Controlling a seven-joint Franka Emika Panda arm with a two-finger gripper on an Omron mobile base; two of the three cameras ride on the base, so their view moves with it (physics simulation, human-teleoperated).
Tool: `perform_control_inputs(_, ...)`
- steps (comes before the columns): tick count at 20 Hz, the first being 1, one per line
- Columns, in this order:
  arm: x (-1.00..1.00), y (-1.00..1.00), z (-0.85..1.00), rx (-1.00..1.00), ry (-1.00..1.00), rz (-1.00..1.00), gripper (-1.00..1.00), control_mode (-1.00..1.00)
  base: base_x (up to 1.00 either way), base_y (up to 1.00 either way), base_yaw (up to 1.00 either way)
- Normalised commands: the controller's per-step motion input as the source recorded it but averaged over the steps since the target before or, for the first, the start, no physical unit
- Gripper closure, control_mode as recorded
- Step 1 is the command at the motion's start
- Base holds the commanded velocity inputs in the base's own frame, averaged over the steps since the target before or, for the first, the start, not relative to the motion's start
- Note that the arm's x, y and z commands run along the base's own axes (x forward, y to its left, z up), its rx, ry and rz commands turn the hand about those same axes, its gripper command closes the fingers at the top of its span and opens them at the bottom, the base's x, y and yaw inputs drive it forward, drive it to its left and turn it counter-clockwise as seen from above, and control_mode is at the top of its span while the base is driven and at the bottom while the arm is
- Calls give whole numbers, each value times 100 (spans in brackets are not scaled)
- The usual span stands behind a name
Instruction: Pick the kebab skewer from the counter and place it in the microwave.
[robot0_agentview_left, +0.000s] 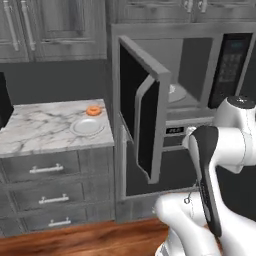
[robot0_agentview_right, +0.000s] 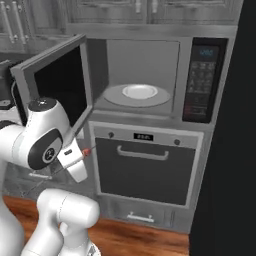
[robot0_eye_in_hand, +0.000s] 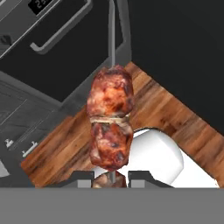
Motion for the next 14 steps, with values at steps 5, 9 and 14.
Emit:
perform_control_inputs(5, 0, 0, 0, 0, 0, 0, 100, 100, 72, -79, 50)
perform_control_inputs(9, 0, 0, 0, 0, 0, 0, 100, 100, 94, -61, 33)
perform_control_inputs(14, 0, 0, 0, 0, 0, 0, 100, 100, 97, -38, 20)
